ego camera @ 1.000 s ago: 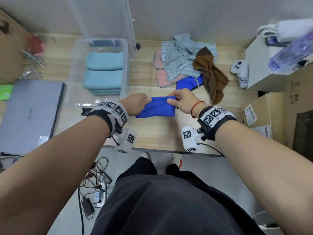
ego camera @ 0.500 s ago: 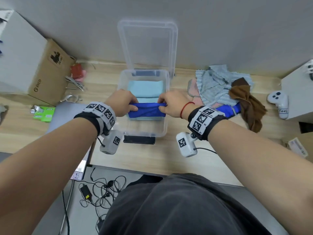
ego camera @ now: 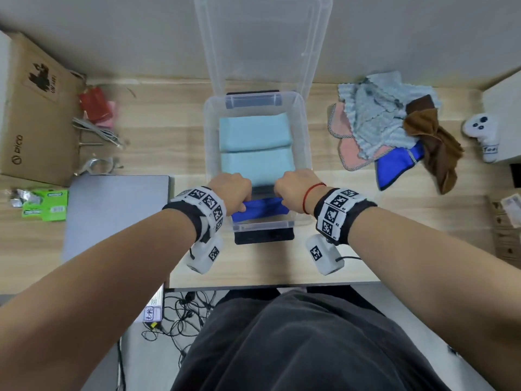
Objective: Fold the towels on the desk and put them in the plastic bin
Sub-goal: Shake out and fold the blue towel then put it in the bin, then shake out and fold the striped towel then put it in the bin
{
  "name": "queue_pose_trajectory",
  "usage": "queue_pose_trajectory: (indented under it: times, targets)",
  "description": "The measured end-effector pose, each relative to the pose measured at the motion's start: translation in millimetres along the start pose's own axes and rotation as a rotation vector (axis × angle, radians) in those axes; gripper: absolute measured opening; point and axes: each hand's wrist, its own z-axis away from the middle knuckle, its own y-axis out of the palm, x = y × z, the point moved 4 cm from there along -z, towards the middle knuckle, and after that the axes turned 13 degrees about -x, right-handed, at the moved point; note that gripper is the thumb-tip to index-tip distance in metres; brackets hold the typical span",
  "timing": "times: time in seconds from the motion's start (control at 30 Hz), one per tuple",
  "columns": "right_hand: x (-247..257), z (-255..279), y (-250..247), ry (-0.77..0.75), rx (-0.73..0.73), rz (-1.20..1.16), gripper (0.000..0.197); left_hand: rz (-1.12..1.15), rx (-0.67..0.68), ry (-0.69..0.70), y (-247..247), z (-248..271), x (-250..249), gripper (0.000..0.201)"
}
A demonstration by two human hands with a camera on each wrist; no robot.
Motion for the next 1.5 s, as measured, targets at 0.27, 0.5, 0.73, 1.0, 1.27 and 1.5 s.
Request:
queue_pose_trajectory:
  times: [0.27, 0.5, 0.73, 1.0, 1.27, 1.5]
  targets:
    - [7, -14, 15, 0.015, 0.098, 0.024, 0.020, 0.058, 0.016, -0.045, 13, -7, 2, 0.018]
    - [-5, -22, 2, 0.086, -0.052, 0.000, 0.023, 0.055, -0.097, -0.040, 10, -13, 11, 0.028]
    - [-10, -11, -4, -0.023, -0.028, -0.029, 0.020, 0.235, -0.109, 0.004, 3, -19, 12, 0.029]
    - [-82, 14, -56, 0.256, -0.431, -0.319, 0.019, 0.445, -0.426, -0.194, -72, -49, 9, 0.011]
    - [-202, 57, -26, 0.659, -0.536, -0.514, 0.019, 0.547, -0.511, -0.192, -110, -97, -43, 0.011]
    - [-263, 68, 48, 0.717, -0.307, -0.625, 0.049, 0.582, -0.461, -0.209, -102, -149, -98, 0.013]
